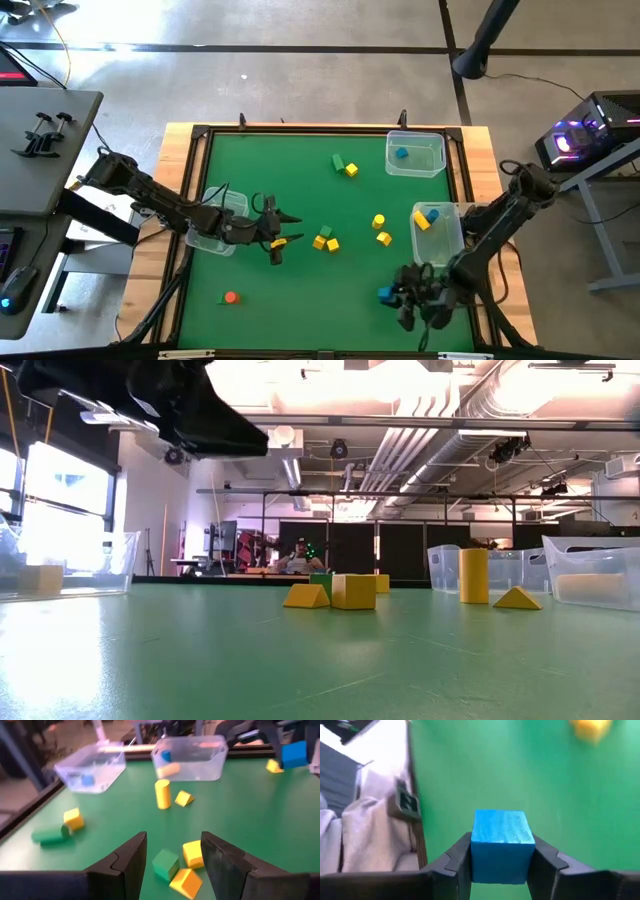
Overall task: Sort blocks by size
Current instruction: Put the blue square block into the left transparent bin
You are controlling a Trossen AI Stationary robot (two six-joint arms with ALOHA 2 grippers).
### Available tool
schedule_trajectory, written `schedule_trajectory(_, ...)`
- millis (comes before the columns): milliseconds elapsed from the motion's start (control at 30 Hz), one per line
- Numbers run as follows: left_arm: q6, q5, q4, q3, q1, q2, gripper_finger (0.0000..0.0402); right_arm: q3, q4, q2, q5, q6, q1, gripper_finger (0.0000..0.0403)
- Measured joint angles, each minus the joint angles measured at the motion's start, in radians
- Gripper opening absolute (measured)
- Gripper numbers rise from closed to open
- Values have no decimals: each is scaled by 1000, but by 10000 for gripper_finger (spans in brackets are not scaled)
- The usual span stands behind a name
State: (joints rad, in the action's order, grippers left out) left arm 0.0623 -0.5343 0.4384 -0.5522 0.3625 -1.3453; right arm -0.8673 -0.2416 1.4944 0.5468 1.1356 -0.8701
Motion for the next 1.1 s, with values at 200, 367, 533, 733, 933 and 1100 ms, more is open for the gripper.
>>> schedule_trajectory(200, -203, 0, 85, 0, 74, 0, 172, 0, 314, 0, -68, -525, 154, 128)
schedule_trajectory(367, -531, 88, 100, 0, 114, 0, 172, -1, 423, 0, -223, -790, 286, 128)
schedule_trajectory(533, -775, 319, 120, 0, 118, 0, 172, -1, 620, 63, -366, -956, 418, 128)
schedule_trajectory(733, -991, 295, 213, 0, 124, 0, 173, -1, 1014, 261, -543, -985, 515, 138)
schedule_trajectory(933, -1110, 173, 262, -18, 142, -22, 180, -1, 1285, 402, -542, -913, 563, 137)
schedule_trajectory(1100, -1124, 82, 231, -69, 151, -118, 188, 1, 1353, 425, -543, -871, 589, 137)
